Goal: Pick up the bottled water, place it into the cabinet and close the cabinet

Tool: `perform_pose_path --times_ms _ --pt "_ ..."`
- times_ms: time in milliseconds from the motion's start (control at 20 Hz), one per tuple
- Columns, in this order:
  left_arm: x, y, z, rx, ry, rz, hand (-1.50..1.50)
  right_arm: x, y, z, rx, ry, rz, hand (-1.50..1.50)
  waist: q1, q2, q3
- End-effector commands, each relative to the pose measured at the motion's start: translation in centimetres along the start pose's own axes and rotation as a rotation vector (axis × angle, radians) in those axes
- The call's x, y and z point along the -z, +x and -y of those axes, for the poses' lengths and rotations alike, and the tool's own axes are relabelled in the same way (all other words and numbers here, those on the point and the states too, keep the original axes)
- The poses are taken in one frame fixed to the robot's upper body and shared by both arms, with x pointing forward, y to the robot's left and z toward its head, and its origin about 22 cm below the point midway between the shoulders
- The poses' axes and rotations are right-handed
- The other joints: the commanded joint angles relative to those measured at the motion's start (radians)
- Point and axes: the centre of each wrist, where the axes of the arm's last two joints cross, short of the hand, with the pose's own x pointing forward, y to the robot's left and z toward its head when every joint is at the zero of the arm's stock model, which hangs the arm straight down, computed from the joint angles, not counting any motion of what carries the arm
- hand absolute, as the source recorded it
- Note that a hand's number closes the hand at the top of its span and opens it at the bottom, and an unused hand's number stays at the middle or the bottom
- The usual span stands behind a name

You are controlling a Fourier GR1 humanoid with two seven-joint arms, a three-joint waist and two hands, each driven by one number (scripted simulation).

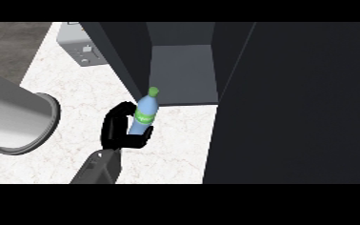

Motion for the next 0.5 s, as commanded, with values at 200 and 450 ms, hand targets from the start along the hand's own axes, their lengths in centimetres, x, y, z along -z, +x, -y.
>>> perform_pose_path --times_ms 200,450 --pt "3.6 1.7 5.3 -0.102 -0.202 -0.019 1.50 -2.3 1.4 3.5 0.034 -0.030 0.019 -1.50 0.016 -0.004 0.002" --pt "4.4 2.6 8.0 -0.131 -0.201 -0.052 1.50 -1.3 0.2 5.6 0.051 -0.058 0.032 -1.50 0.003 -0.002 0.001"
